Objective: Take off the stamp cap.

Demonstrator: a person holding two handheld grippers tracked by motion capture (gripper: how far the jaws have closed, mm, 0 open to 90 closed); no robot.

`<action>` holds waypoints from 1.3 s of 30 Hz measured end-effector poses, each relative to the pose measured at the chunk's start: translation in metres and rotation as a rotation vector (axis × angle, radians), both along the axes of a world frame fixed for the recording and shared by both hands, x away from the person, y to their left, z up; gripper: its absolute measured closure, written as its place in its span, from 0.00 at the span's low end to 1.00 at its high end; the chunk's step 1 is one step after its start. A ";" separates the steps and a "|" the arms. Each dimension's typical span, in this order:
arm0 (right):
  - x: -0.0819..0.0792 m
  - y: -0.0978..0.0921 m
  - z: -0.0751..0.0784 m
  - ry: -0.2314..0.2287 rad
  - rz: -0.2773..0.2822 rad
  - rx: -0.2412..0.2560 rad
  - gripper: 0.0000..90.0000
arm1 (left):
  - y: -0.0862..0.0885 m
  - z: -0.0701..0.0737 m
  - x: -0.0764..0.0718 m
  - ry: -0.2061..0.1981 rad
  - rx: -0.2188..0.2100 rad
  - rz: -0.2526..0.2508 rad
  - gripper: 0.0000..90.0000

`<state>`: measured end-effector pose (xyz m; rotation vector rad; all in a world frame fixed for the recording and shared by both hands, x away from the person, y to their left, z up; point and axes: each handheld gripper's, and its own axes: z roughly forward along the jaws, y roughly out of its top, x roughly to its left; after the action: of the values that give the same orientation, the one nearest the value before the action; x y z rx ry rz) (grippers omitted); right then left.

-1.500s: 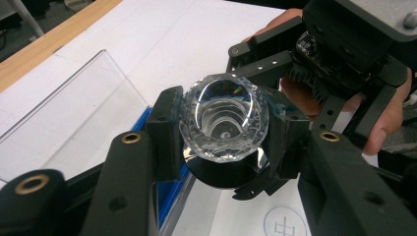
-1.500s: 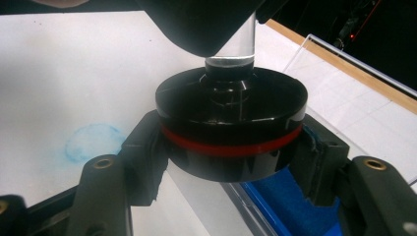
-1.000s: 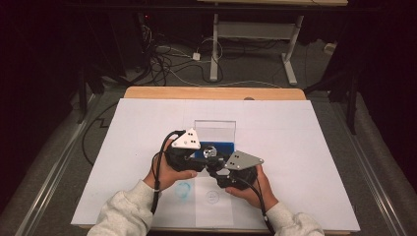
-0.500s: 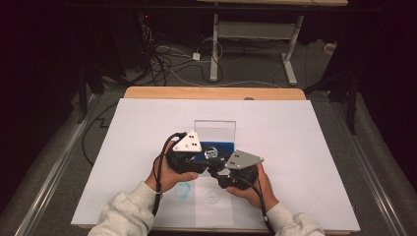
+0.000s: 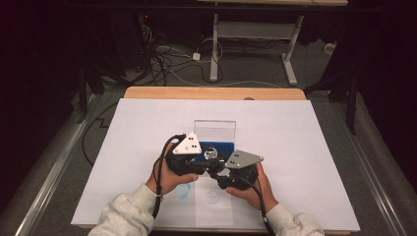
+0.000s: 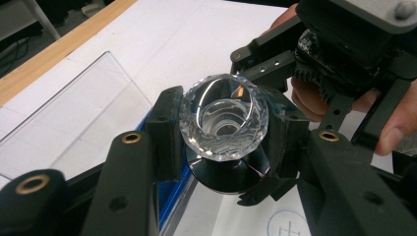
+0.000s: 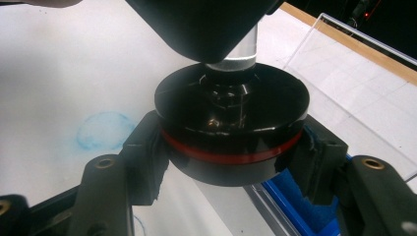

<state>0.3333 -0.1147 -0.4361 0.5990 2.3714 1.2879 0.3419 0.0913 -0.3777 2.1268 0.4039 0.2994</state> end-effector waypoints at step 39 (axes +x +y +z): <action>-0.002 -0.015 -0.007 -0.013 0.025 -0.153 0.43 | 0.028 0.011 0.003 0.003 -0.043 -0.008 0.61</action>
<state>0.3309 -0.1299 -0.4433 0.5149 2.4463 1.1038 0.3448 0.1198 -0.3667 2.0862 0.3999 0.2807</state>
